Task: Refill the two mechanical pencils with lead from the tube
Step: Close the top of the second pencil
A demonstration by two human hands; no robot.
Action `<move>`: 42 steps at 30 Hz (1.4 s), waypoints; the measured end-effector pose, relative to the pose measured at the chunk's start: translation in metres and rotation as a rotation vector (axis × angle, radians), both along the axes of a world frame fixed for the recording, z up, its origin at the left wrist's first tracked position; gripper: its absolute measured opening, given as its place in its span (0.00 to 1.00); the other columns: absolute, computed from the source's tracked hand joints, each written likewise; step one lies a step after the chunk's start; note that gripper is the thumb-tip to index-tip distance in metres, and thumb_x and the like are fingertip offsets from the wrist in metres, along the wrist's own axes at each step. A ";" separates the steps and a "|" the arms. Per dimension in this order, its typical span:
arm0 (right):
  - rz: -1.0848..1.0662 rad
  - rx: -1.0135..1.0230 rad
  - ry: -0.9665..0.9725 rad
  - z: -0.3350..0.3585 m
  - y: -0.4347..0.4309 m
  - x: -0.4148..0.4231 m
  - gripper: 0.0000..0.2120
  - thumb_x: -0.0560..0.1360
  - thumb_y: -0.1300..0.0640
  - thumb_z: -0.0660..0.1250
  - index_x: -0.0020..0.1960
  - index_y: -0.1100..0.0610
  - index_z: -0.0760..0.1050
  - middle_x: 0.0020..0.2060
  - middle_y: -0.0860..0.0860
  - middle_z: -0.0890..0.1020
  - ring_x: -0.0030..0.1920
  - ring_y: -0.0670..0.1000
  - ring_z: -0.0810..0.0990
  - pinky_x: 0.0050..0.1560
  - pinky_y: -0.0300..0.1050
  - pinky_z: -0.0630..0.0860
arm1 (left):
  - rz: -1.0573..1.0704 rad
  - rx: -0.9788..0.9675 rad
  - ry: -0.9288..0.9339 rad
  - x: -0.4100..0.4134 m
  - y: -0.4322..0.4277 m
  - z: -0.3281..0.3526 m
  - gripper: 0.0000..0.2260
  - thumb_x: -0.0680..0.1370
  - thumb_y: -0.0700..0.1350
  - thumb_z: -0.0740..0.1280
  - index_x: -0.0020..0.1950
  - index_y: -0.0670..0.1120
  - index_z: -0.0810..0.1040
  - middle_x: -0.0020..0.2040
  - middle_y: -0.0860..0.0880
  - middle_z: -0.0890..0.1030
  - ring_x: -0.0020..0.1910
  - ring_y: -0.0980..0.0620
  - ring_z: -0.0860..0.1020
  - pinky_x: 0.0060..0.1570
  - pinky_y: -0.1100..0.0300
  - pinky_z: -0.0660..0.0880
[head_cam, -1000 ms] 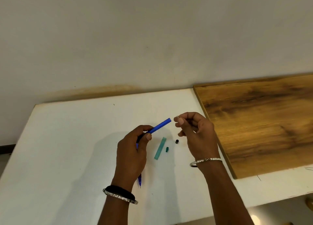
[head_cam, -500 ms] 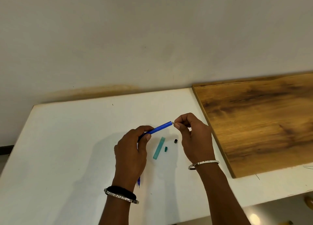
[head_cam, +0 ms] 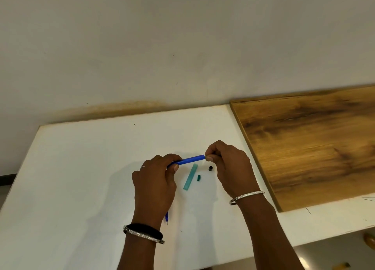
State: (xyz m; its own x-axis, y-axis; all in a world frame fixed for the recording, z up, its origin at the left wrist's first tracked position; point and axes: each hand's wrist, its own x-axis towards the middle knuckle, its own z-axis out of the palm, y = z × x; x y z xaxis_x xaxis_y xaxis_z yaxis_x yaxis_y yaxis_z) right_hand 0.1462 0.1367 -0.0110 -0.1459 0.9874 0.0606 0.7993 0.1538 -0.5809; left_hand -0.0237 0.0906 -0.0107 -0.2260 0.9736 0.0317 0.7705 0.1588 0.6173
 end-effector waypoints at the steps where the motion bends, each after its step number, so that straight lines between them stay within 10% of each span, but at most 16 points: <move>1: 0.002 -0.010 0.024 -0.001 -0.001 -0.001 0.03 0.77 0.59 0.66 0.50 0.55 0.77 0.44 0.51 0.83 0.41 0.48 0.78 0.41 0.28 0.68 | 0.000 -0.004 -0.025 -0.003 -0.001 -0.001 0.09 0.80 0.47 0.63 0.58 0.56 0.79 0.50 0.54 0.83 0.49 0.52 0.78 0.55 0.48 0.74; 15: -0.235 -0.114 0.718 0.007 0.002 0.013 0.02 0.73 0.54 0.71 0.45 0.49 0.82 0.38 0.46 0.85 0.38 0.46 0.83 0.36 0.37 0.80 | -0.014 -0.009 -0.319 0.000 0.002 -0.009 0.10 0.79 0.46 0.65 0.58 0.54 0.80 0.47 0.61 0.79 0.45 0.68 0.75 0.44 0.78 0.66; 29: -0.216 -0.187 0.051 -0.025 -0.001 0.007 0.07 0.71 0.55 0.74 0.49 0.54 0.83 0.45 0.49 0.84 0.40 0.44 0.76 0.48 0.36 0.72 | 0.025 0.012 -0.396 0.002 0.005 -0.017 0.09 0.79 0.47 0.65 0.57 0.54 0.80 0.43 0.55 0.81 0.45 0.55 0.79 0.46 0.68 0.70; 36: -0.364 -0.227 0.913 -0.003 0.003 0.011 0.05 0.74 0.60 0.71 0.46 0.52 0.83 0.40 0.52 0.86 0.39 0.49 0.85 0.39 0.37 0.81 | 0.012 0.006 -0.385 0.001 0.005 -0.017 0.08 0.79 0.46 0.66 0.54 0.58 0.79 0.42 0.62 0.79 0.44 0.59 0.78 0.44 0.72 0.69; 42: -0.306 -0.222 0.952 0.001 0.001 0.006 0.06 0.74 0.60 0.71 0.47 0.51 0.83 0.41 0.52 0.87 0.39 0.48 0.85 0.38 0.36 0.80 | 0.002 -0.023 -0.371 0.003 0.005 -0.016 0.09 0.79 0.46 0.66 0.58 0.54 0.80 0.44 0.57 0.80 0.44 0.59 0.78 0.45 0.73 0.69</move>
